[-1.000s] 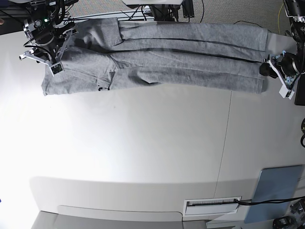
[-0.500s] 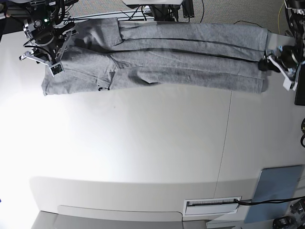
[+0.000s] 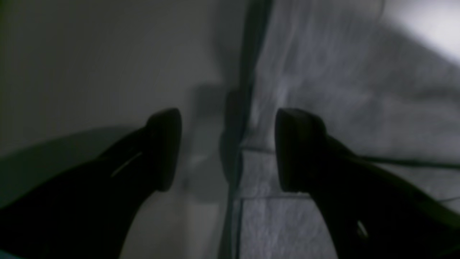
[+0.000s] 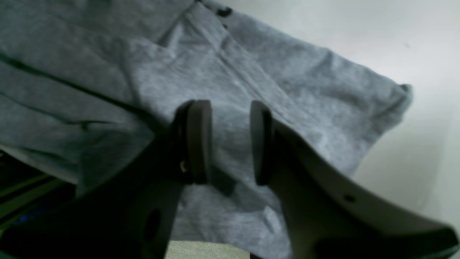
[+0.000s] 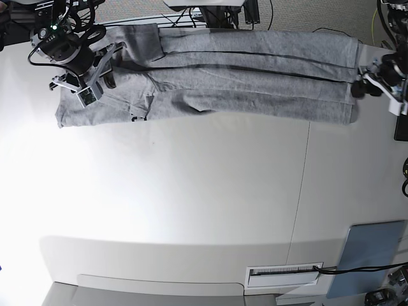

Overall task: Fold the T-shirt properly
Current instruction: 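Release the hem and regrasp the folded shirt ends with both grippers, then fold the shirt end held by the left gripper toward the right gripper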

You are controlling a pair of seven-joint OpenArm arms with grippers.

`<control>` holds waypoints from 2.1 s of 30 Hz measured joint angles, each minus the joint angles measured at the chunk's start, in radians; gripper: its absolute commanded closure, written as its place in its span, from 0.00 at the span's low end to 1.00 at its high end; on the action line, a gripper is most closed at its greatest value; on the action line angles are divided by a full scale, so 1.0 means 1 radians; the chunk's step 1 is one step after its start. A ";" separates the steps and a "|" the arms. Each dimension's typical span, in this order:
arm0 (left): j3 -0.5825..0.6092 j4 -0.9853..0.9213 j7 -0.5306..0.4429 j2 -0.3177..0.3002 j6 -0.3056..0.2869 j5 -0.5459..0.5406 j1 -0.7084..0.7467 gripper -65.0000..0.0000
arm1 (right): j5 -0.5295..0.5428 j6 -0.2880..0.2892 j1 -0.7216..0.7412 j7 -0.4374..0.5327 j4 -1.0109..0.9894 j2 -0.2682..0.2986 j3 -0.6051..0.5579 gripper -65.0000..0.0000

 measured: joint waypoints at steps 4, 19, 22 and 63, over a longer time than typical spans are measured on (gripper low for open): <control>-0.042 0.000 0.000 0.004 0.000 -0.019 0.003 0.36 | 0.000 0.002 0.000 0.005 0.000 -0.019 -0.023 0.71; -0.045 -0.126 -0.084 0.078 -0.052 -0.113 0.025 0.36 | -0.053 0.003 0.000 0.003 0.000 -0.019 -0.205 0.71; -0.045 -0.174 -0.082 0.079 -0.092 -0.198 0.023 0.36 | -0.052 0.003 0.000 -0.002 0.000 -0.019 -0.205 0.71; -0.040 -0.225 0.069 0.122 -0.191 -0.354 -0.023 1.00 | -0.053 0.003 0.000 -0.045 0.000 -0.019 -0.205 0.71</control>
